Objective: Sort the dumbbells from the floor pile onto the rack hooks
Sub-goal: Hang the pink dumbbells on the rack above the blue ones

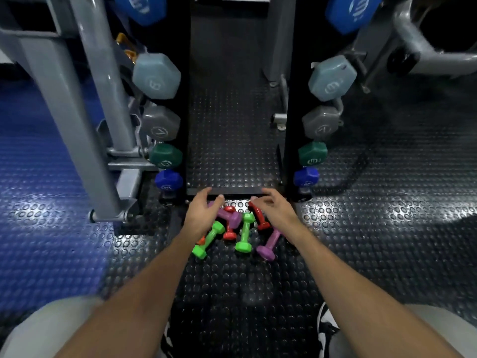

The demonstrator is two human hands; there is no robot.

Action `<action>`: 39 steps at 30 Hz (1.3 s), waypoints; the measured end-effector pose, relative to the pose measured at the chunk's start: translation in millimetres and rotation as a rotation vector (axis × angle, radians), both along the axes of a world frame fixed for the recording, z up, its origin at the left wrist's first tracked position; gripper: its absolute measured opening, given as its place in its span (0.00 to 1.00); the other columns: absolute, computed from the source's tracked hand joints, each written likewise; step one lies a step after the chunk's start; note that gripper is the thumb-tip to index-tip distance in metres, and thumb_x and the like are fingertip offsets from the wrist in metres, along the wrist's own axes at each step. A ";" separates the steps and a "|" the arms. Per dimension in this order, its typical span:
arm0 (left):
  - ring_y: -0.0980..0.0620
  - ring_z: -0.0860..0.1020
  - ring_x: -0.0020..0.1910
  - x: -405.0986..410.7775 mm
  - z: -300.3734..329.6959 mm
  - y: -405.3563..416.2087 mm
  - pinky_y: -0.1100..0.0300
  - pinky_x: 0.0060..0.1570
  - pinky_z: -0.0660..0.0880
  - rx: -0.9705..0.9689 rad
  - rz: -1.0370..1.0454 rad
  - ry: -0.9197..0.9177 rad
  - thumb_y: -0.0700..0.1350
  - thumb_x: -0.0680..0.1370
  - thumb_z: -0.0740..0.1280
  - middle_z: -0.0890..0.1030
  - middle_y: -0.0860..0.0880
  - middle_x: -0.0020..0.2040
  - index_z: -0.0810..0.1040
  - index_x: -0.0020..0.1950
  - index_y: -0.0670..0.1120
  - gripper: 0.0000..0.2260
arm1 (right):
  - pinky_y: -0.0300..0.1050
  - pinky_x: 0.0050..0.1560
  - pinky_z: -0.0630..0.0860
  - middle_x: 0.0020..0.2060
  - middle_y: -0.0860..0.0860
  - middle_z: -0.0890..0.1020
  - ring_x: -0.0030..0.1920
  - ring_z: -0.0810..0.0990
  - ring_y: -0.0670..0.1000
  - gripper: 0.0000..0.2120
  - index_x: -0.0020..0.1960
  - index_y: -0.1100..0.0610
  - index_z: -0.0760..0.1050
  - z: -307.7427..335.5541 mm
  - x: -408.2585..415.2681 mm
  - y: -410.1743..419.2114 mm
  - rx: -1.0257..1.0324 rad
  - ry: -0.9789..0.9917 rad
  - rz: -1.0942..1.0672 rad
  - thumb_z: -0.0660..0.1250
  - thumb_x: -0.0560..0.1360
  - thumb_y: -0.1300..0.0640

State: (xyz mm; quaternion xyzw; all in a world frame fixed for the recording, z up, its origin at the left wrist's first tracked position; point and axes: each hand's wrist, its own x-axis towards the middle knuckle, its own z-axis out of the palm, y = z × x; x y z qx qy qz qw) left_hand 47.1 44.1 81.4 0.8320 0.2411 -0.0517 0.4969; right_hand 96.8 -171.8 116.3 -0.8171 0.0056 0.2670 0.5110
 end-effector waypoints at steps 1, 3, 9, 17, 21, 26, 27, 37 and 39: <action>0.48 0.73 0.70 3.2 -13.4 -3.2 0.50 0.72 0.69 -0.007 -0.010 0.040 0.61 0.79 0.65 0.73 0.46 0.74 0.68 0.78 0.46 0.32 | 0.38 0.51 0.72 0.62 0.45 0.79 0.62 0.78 0.47 0.30 0.75 0.48 0.69 -10.8 3.6 -1.7 -0.007 0.007 -0.002 0.70 0.78 0.39; 0.46 0.75 0.68 11.7 -36.8 -11.5 0.51 0.70 0.70 0.002 -0.044 0.095 0.59 0.80 0.66 0.76 0.46 0.71 0.69 0.77 0.45 0.30 | 0.40 0.58 0.72 0.64 0.47 0.79 0.62 0.78 0.48 0.30 0.75 0.51 0.69 -35.7 13.5 -5.2 -0.031 0.014 -0.020 0.71 0.78 0.40; 0.45 0.78 0.64 28.7 -110.4 -48.5 0.58 0.60 0.71 -0.045 -0.114 0.227 0.58 0.82 0.65 0.79 0.49 0.63 0.71 0.75 0.46 0.25 | 0.44 0.63 0.73 0.62 0.49 0.80 0.62 0.80 0.50 0.31 0.76 0.53 0.69 -116.4 42.4 -24.5 -0.156 0.061 -0.037 0.71 0.78 0.40; 0.43 0.75 0.68 49.2 -175.3 -95.1 0.55 0.66 0.71 -0.178 -0.027 0.372 0.57 0.81 0.66 0.78 0.43 0.69 0.73 0.73 0.43 0.26 | 0.47 0.67 0.71 0.69 0.55 0.79 0.68 0.77 0.56 0.30 0.76 0.56 0.71 -192.3 64.3 -48.8 -0.323 0.081 -0.019 0.69 0.79 0.42; 0.40 0.81 0.56 51.8 -202.5 -119.0 0.52 0.51 0.75 -0.226 0.002 0.472 0.56 0.79 0.68 0.83 0.40 0.58 0.78 0.62 0.42 0.20 | 0.47 0.65 0.73 0.66 0.56 0.79 0.66 0.79 0.58 0.26 0.73 0.57 0.74 -222.2 72.2 -60.6 -0.416 0.067 0.018 0.69 0.79 0.46; 0.46 0.73 0.29 46.5 -228.4 -140.7 0.58 0.32 0.70 -0.377 0.160 0.662 0.53 0.77 0.69 0.75 0.44 0.36 0.77 0.51 0.42 0.14 | 0.45 0.59 0.70 0.66 0.59 0.71 0.62 0.78 0.62 0.23 0.73 0.58 0.73 -249.0 76.7 -72.8 -0.489 0.075 0.049 0.66 0.80 0.50; 0.48 0.70 0.27 47.0 -230.8 -142.6 0.60 0.30 0.67 -0.406 0.179 0.680 0.52 0.78 0.68 0.73 0.44 0.34 0.75 0.51 0.42 0.13 | 0.46 0.60 0.70 0.66 0.59 0.70 0.62 0.78 0.62 0.23 0.73 0.57 0.73 -252.3 78.3 -74.4 -0.495 0.083 0.060 0.66 0.80 0.50; 0.44 0.77 0.42 51.1 -230.7 -157.4 0.48 0.60 0.72 -0.706 0.136 0.877 0.36 0.78 0.65 0.81 0.42 0.36 0.76 0.53 0.42 0.05 | 0.50 0.62 0.72 0.67 0.59 0.75 0.63 0.77 0.60 0.20 0.72 0.54 0.68 -271.8 87.1 -77.9 -0.524 0.222 0.215 0.63 0.80 0.57; 0.45 0.78 0.38 52.4 -233.2 -162.4 0.45 0.60 0.73 -0.728 0.192 0.835 0.35 0.78 0.63 0.80 0.41 0.36 0.76 0.52 0.41 0.05 | 0.51 0.66 0.71 0.69 0.59 0.74 0.68 0.75 0.60 0.24 0.76 0.54 0.65 -274.4 87.2 -77.6 -0.533 0.232 0.217 0.63 0.81 0.58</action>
